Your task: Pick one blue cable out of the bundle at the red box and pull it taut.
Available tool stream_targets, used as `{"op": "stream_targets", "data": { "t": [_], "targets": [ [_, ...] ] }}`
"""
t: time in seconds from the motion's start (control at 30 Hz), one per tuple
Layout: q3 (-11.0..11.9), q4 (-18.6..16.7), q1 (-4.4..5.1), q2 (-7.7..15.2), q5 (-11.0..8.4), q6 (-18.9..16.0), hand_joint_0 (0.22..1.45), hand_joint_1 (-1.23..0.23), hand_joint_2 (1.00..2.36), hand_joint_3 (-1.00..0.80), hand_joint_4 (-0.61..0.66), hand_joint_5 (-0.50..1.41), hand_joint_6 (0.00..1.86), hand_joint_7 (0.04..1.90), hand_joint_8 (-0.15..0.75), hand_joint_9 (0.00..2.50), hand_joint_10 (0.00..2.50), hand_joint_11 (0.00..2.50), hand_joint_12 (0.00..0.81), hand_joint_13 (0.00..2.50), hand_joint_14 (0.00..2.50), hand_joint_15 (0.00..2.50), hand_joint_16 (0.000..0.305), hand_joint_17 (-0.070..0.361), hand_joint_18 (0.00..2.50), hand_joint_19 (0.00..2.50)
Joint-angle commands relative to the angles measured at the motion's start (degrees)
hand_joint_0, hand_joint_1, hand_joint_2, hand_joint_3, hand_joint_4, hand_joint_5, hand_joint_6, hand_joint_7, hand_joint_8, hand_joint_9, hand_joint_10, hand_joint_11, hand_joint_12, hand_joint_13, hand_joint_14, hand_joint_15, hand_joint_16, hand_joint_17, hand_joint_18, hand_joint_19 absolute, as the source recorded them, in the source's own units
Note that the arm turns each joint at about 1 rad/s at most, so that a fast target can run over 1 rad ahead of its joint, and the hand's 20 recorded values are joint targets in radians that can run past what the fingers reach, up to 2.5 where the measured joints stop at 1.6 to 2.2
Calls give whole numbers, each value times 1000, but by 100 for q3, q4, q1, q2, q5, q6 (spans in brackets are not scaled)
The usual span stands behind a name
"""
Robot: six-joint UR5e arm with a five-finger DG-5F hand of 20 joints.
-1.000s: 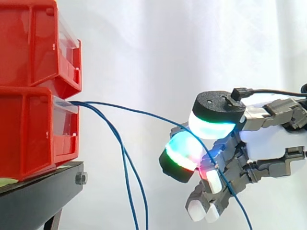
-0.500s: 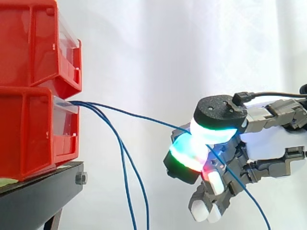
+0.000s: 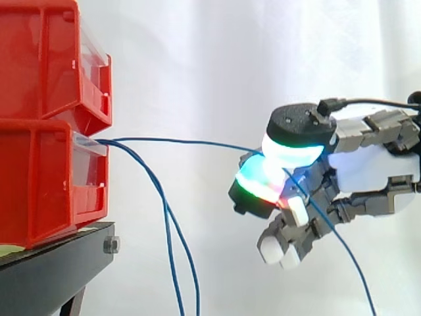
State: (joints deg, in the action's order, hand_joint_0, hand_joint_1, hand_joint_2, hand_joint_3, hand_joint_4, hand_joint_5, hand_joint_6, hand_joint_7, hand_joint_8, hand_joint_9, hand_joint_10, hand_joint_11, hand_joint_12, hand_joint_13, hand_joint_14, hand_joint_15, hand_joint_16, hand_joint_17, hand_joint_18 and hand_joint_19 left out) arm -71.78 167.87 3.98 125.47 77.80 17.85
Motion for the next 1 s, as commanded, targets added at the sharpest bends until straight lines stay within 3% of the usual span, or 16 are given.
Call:
{"op": "stream_targets", "data": {
  "t": [0.0,0.1,0.2,0.33,0.57,0.97],
  "targets": [
    [6,53,-29,-93,-11,17,592,-775,1014,-145,109,-99,857,1190,209,1100,12,581,391,818,13,427,46,104,639,369],
    [6,185,-55,-137,-11,-18,592,-770,1014,-141,111,-99,856,1202,214,1089,12,580,394,814,13,429,47,105,635,372],
    [6,615,-82,-181,-28,-44,590,-766,1013,-137,110,-98,857,1204,214,1078,10,578,398,814,14,431,47,106,634,370],
    [6,923,-126,-172,-28,-255,591,-759,1013,-137,104,-98,858,1207,212,1064,10,570,398,811,13,431,47,107,624,371],
    [-3,967,-126,-163,-81,-730,589,-746,1013,-120,90,-101,868,1197,217,1056,9,576,397,807,13,441,48,107,618,374],
    [6,958,-126,-163,-55,-651,593,-746,1014,-119,91,-103,876,1171,218,1052,10,597,395,811,15,459,47,106,614,378]
  ]
}}
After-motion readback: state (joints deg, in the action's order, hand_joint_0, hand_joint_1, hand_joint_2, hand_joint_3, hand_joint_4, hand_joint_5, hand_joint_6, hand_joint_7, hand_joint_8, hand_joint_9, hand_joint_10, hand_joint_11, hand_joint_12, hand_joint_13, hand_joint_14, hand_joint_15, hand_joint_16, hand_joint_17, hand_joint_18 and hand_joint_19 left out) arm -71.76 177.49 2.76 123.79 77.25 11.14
